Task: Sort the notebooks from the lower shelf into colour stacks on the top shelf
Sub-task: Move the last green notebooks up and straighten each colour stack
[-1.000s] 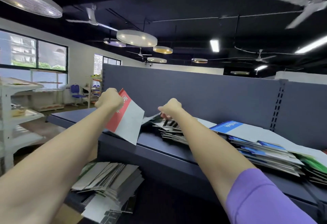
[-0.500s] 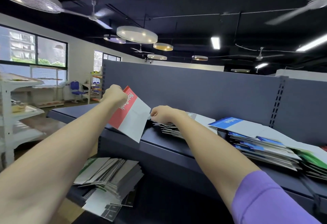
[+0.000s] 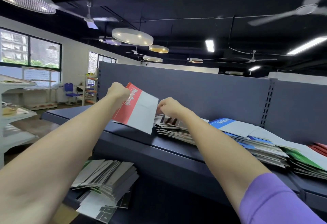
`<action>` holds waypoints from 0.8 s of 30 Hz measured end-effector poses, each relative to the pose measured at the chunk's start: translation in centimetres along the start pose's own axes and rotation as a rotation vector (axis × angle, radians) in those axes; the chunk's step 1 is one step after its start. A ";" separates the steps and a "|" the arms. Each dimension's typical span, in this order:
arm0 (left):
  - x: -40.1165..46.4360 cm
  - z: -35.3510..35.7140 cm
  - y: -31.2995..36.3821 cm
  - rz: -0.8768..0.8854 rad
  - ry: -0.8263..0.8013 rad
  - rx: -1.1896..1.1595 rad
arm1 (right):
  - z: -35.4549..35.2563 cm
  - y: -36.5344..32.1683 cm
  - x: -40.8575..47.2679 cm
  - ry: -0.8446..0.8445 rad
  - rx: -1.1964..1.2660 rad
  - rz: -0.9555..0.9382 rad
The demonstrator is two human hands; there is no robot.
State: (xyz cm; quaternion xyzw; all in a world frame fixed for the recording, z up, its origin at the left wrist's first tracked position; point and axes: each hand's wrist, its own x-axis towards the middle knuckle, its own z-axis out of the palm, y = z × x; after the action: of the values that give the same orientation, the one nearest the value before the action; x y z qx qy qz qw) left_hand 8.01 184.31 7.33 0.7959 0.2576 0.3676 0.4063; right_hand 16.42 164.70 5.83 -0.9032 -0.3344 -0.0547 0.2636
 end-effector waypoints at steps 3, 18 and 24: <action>-0.8 1.7 1.9 0.001 -0.037 -0.067 | -2.1 1.0 -1.1 0.078 0.355 0.034; -11.3 16.8 14.2 0.307 -0.578 -0.093 | -15.3 16.9 -12.5 0.565 0.553 0.523; -19.7 23.6 21.1 0.643 -0.752 -0.056 | -20.9 24.5 -21.3 0.692 0.577 0.685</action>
State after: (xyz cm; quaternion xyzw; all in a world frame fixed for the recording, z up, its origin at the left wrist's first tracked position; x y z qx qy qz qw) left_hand 17.30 148.21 8.09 0.9013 -0.1754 0.1683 0.3584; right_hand 17.12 126.06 7.09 -0.7810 0.0823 -0.1652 0.5966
